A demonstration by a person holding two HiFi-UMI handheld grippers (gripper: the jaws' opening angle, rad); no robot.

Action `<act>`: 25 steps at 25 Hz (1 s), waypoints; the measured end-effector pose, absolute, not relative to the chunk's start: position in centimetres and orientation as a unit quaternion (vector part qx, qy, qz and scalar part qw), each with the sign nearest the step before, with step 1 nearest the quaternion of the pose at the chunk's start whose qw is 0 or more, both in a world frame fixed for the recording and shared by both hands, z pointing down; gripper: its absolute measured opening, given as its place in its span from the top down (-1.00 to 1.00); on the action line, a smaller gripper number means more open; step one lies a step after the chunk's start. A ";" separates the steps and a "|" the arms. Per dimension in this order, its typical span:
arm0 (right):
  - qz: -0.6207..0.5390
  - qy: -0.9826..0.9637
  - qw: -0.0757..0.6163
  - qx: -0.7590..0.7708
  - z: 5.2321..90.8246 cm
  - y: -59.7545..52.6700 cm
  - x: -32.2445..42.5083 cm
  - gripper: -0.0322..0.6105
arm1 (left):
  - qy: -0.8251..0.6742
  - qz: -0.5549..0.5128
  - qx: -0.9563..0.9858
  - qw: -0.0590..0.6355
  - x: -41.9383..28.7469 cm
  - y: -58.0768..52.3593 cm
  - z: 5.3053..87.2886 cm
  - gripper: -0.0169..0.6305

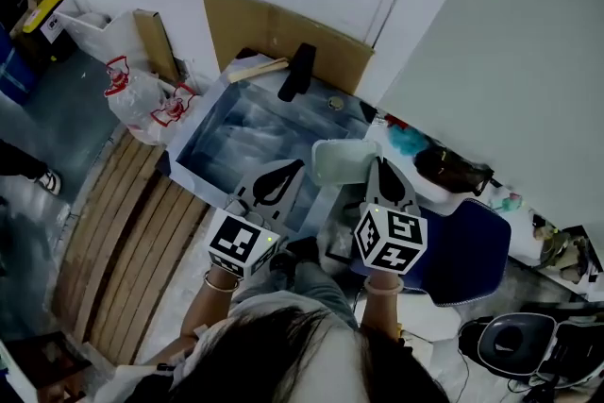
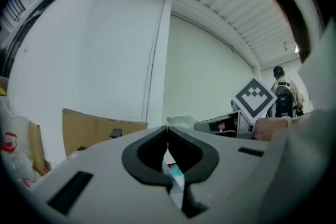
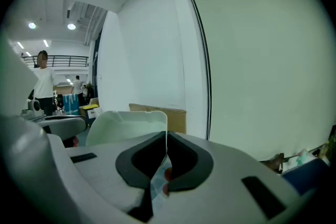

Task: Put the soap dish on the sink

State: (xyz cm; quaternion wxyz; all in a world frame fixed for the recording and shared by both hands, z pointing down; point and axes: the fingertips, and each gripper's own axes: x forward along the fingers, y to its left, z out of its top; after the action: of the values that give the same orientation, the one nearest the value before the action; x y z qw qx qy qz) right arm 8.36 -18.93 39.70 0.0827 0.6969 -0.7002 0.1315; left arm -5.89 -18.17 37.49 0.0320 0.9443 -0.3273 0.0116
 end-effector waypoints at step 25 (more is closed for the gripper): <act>0.166 -0.720 0.119 0.663 44.9 -26.4 13.4 0.81 | -0.375 0.036 0.924 0.071 -1.1 -24.8 41.2 0.92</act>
State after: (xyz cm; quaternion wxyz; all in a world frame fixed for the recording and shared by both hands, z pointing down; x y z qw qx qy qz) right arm 13.43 -26.41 44.91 0.1187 0.6633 -0.7199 0.1664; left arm -1.13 -24.81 41.20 0.0707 0.9236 -0.3749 0.0363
